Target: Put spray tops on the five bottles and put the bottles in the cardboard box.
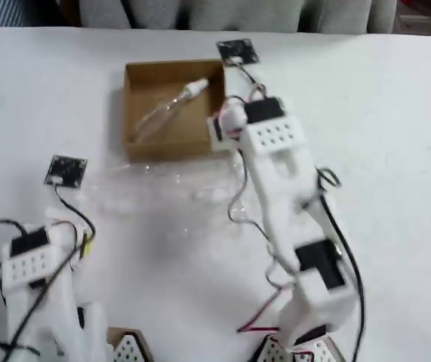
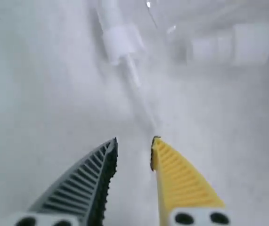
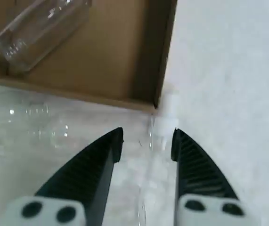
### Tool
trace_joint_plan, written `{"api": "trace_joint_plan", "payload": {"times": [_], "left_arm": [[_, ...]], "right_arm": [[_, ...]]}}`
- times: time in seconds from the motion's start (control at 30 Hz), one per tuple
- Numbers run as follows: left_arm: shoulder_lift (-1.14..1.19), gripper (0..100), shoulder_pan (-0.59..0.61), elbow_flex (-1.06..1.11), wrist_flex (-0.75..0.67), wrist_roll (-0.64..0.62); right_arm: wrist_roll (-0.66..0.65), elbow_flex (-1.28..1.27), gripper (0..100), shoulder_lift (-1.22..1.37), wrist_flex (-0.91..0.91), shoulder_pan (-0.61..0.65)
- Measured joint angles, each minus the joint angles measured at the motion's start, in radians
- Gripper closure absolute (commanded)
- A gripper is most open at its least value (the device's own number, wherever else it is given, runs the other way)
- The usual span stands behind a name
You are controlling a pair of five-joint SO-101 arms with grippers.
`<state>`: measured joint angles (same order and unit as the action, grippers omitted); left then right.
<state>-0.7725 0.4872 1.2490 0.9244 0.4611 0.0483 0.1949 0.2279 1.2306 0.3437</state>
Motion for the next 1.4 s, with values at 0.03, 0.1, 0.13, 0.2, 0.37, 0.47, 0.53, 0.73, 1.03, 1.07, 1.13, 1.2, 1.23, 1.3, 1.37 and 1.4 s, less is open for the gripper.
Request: {"api": "trace_joint_plan", "payload": {"times": [0.03,0.1,0.13,0.2,0.37,0.47,0.53,0.73,1.03,1.07,1.13,1.2,1.23,1.3,1.37,1.4], "left_arm": [[-0.041,87,-0.008,0.028,-0.017,0.005],[-0.117,87,-0.043,0.077,-0.037,0.012],[-0.149,87,-0.052,0.095,-0.038,0.017],[-0.192,87,-0.058,0.112,-0.038,0.017],[-0.210,87,-0.066,0.117,-0.038,0.017],[-0.210,87,-0.066,0.117,-0.038,0.017],[-0.210,87,-0.066,0.117,-0.038,0.017],[-0.210,87,-0.066,0.117,-0.038,0.021],[-0.210,87,-0.066,0.117,-0.038,0.021],[-0.210,87,-0.066,0.117,-0.038,0.021],[-0.210,87,-0.064,0.117,-0.038,0.021],[-0.210,87,-0.066,0.117,-0.038,0.021],[-0.210,87,-0.066,0.117,-0.038,0.021],[-0.210,87,-0.066,0.117,-0.038,0.021],[-0.210,87,-0.066,0.117,-0.038,0.021],[-0.210,87,-0.066,0.117,-0.038,0.021]], "right_arm": [[0.000,0.048,85.8,0.048,0.000,0.000],[0.000,0.132,85.8,0.143,0.000,-0.005],[0.000,0.170,85.8,0.184,0.000,-0.006],[0.000,0.235,85.8,0.262,0.000,-0.006],[0.000,0.370,86.1,0.423,0.000,-0.002],[0.002,0.407,87.3,0.502,-0.008,0.000],[0.003,0.436,93.8,0.545,-0.005,0.008],[0.003,0.519,98.5,0.592,0.095,0.011],[-0.054,0.548,98.2,0.594,0.279,0.015],[-0.075,0.548,98.2,0.594,0.293,0.018],[-0.115,0.548,98.2,0.594,0.316,0.020],[-0.167,0.548,98.2,0.594,0.338,0.020],[-0.199,0.548,98.2,0.594,0.345,0.020],[-0.270,0.548,98.2,0.594,0.358,0.020],[-0.331,0.548,98.2,0.594,0.362,0.020],[-0.361,0.548,98.2,0.594,0.362,0.020]]}}
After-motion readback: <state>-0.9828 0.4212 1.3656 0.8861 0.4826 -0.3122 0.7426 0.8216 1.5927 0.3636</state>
